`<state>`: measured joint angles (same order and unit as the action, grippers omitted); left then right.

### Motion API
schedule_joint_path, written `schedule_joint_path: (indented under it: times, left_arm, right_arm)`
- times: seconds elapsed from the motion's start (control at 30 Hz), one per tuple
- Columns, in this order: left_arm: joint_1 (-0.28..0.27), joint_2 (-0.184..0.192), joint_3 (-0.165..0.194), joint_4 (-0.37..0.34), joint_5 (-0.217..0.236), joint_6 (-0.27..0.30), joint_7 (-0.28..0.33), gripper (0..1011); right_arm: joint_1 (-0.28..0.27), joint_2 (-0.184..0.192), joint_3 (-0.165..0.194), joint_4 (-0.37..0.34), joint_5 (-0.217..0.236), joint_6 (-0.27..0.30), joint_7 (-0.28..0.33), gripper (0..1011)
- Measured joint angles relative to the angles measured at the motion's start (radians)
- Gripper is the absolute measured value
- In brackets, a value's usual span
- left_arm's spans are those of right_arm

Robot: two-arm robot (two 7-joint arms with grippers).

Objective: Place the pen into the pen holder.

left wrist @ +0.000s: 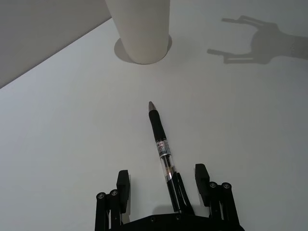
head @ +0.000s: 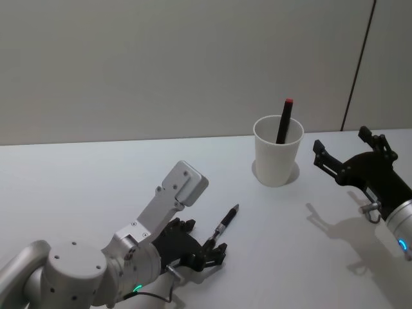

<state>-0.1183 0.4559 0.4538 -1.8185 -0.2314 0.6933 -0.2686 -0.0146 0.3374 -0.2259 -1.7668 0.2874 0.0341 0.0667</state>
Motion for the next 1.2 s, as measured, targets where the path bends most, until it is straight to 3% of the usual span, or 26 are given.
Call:
schedule_joint_path:
  times: [0.2, 0.57, 0.7, 0.97, 1.2]
  left_arm:
    - [0.007, 0.007, -0.002, -0.005, -0.004, -0.017, -0.007, 802]
    - [0.018, 0.019, -0.006, -0.015, -0.013, -0.038, -0.020, 549]
    - [0.020, 0.021, -0.008, -0.018, -0.015, -0.042, -0.022, 378]
    - [0.021, 0.023, -0.009, -0.021, -0.016, -0.044, -0.024, 161]
    - [0.022, 0.024, -0.010, -0.024, -0.018, -0.048, -0.026, 154]
  right_arm:
    - [0.000, 0.000, 0.000, 0.000, 0.000, 0.000, 0.000, 1001]
    - [0.000, 0.000, 0.000, 0.000, 0.000, 0.000, 0.000, 1001]
    - [0.000, 0.000, 0.000, 0.000, 0.000, 0.000, 0.000, 1001]
    - [0.000, 0.000, 0.000, 0.000, 0.000, 0.000, 0.000, 1001]
    - [0.000, 0.000, 0.000, 0.000, 0.000, 0.000, 0.000, 1001]
